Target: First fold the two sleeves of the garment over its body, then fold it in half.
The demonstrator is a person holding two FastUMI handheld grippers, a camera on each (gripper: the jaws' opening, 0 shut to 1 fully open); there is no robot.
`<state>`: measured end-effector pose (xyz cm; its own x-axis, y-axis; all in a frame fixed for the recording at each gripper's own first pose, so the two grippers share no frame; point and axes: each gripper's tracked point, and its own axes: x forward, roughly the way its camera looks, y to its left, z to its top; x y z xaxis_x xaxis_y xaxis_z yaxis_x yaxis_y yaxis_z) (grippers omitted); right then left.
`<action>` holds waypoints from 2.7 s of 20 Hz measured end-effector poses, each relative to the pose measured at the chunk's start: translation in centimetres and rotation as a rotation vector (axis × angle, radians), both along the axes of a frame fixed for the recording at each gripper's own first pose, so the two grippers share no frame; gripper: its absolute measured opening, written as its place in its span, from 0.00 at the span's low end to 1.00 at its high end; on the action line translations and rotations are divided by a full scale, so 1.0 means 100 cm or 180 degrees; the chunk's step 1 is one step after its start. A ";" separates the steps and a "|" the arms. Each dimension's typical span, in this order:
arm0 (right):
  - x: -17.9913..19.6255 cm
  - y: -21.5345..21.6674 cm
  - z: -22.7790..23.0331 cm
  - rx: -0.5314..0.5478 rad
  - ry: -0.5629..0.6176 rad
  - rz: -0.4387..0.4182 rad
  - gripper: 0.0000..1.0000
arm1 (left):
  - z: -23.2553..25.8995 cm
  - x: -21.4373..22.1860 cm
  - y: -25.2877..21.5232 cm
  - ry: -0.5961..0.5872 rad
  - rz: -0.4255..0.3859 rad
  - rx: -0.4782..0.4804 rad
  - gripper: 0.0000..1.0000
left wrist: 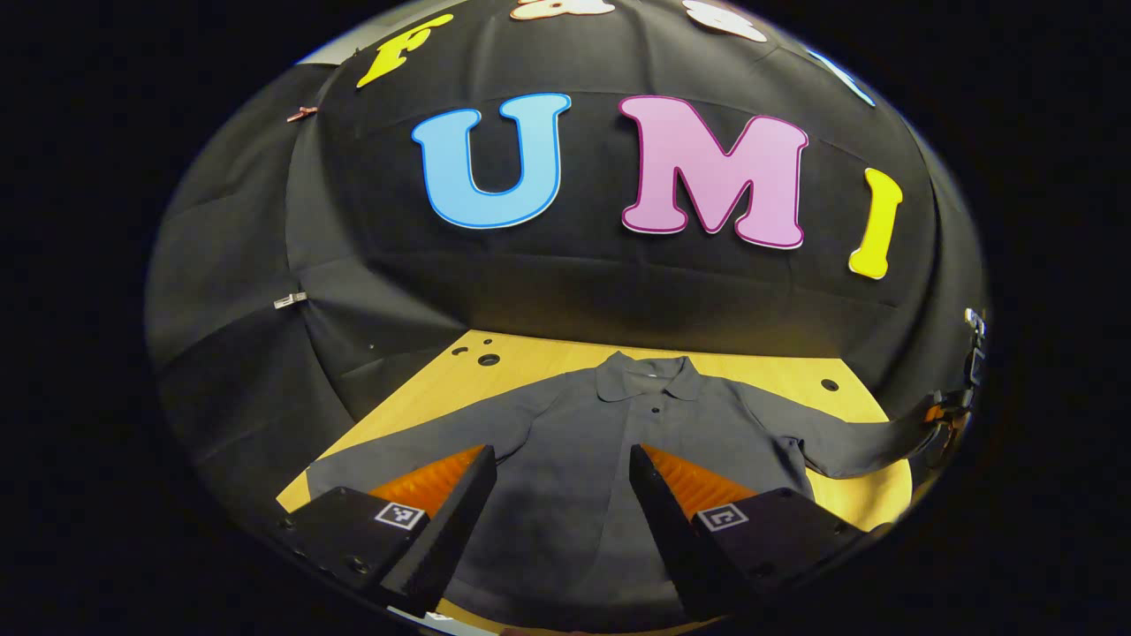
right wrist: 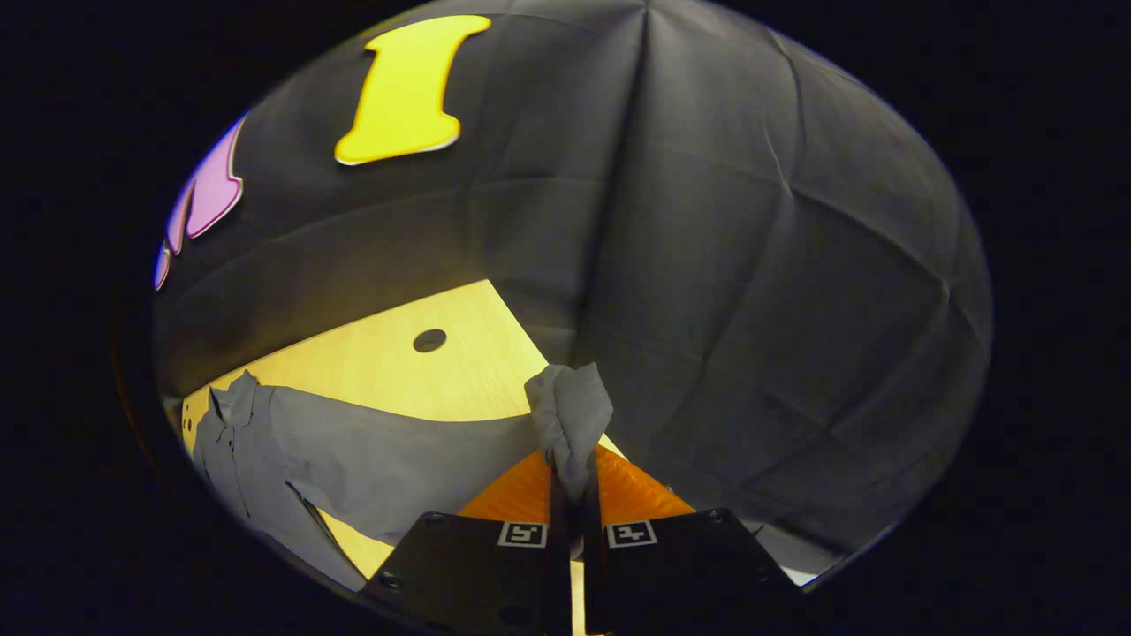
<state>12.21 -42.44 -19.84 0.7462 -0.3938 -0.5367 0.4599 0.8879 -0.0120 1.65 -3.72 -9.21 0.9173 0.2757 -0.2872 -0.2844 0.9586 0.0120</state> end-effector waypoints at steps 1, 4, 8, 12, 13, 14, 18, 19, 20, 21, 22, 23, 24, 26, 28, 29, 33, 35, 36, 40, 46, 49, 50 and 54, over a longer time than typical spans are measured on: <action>0.003 0.008 0.011 -0.0020 -0.0033 0.0075 0.10 | 0.000 -0.003 0.005 -0.0006 0.0024 0.0006 0.96; 0.007 0.026 0.045 -0.0004 -0.0184 0.0263 0.10 | -0.008 -0.010 0.016 0.0024 0.0069 -0.0001 0.96; 0.017 0.058 0.078 -0.0007 -0.0355 0.0502 0.10 | -0.013 -0.020 0.034 0.0046 0.0139 -0.0015 0.96; 0.041 0.110 0.100 0.0031 -0.0515 0.0743 0.10 | -0.017 -0.027 0.050 0.0065 0.0179 -0.0036 0.96; 0.043 0.121 0.105 0.0001 -0.0528 0.0805 0.10 | -0.019 -0.029 0.056 0.0087 0.0203 -0.0046 0.96; 0.048 0.134 0.108 -0.0037 -0.0536 0.0886 0.10 | -0.021 -0.033 0.063 0.0092 0.0239 -0.0054 0.96; 0.066 0.199 0.118 0.0024 -0.0541 0.1173 0.10 | -0.030 -0.049 0.092 0.0130 0.0390 -0.0092 0.96; 0.070 0.215 0.120 0.0043 -0.0541 0.1225 0.10 | -0.032 -0.053 0.100 0.0134 0.0434 -0.0109 0.96; 0.074 0.233 0.120 0.0051 -0.0539 0.1291 0.10 | -0.034 -0.058 0.108 0.0133 0.0481 -0.0129 0.96; 0.078 0.250 0.122 0.0043 -0.0535 0.1373 0.10 | -0.036 -0.062 0.116 0.0138 0.0533 -0.0152 0.96; 0.082 0.268 0.122 0.0031 -0.0518 0.1464 0.10 | -0.040 -0.067 0.123 0.0148 0.0585 -0.0175 0.96; 0.087 0.289 0.121 0.0039 -0.0500 0.1556 0.10 | -0.042 -0.071 0.130 0.0163 0.0640 -0.0192 0.96; 0.092 0.309 0.120 0.0061 -0.0483 0.1630 0.10 | -0.046 -0.077 0.136 0.0170 0.0684 -0.0209 0.96; 0.099 0.346 0.119 0.0129 -0.0468 0.1762 0.10 | -0.050 -0.084 0.146 0.0173 0.0764 -0.0262 0.96; 0.105 0.381 0.116 0.0164 -0.0447 0.1902 0.10 | -0.054 -0.090 0.156 0.0177 0.0838 -0.0291 0.96; 0.108 0.398 0.113 0.0170 -0.0421 0.1983 0.10 | -0.054 -0.092 0.161 0.0178 0.0877 -0.0298 0.96; 0.113 0.466 0.101 0.0172 -0.0335 0.2291 0.10 | -0.065 -0.100 0.176 0.0209 0.1014 -0.0390 0.96; 0.113 0.498 0.092 0.0170 -0.0277 0.2428 0.10 | -0.066 -0.102 0.183 0.0187 0.1082 -0.0429 0.96; 0.115 0.514 0.086 0.0164 -0.0248 0.2498 0.10 | -0.064 -0.102 0.185 0.0151 0.1096 -0.0446 0.96; 0.107 0.579 0.052 0.0183 -0.0064 0.2802 0.10 | -0.067 -0.100 0.195 0.0166 0.1140 -0.0406 0.96; 0.098 0.658 0.009 0.0213 0.0172 0.3127 0.10 | -0.074 -0.090 0.212 0.0190 0.1208 -0.0439 0.96; 0.094 0.685 -0.011 0.0250 0.0305 0.3201 0.10 | -0.079 -0.091 0.221 0.0228 0.1260 -0.0441 0.96; 0.094 0.694 -0.017 0.0250 0.0335 0.3222 0.10 | -0.080 -0.093 0.225 0.0234 0.1282 -0.0450 0.96; 0.082 0.717 -0.036 0.0214 0.0451 0.3353 0.11 | -0.092 -0.100 0.236 0.0300 0.1380 -0.0526 0.96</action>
<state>20.40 29.31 -23.42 0.6224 0.4478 -0.6420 -0.5425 0.8380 0.0587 -8.37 19.88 -18.43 0.6955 0.5712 -0.4359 -0.6639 0.7429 -0.0857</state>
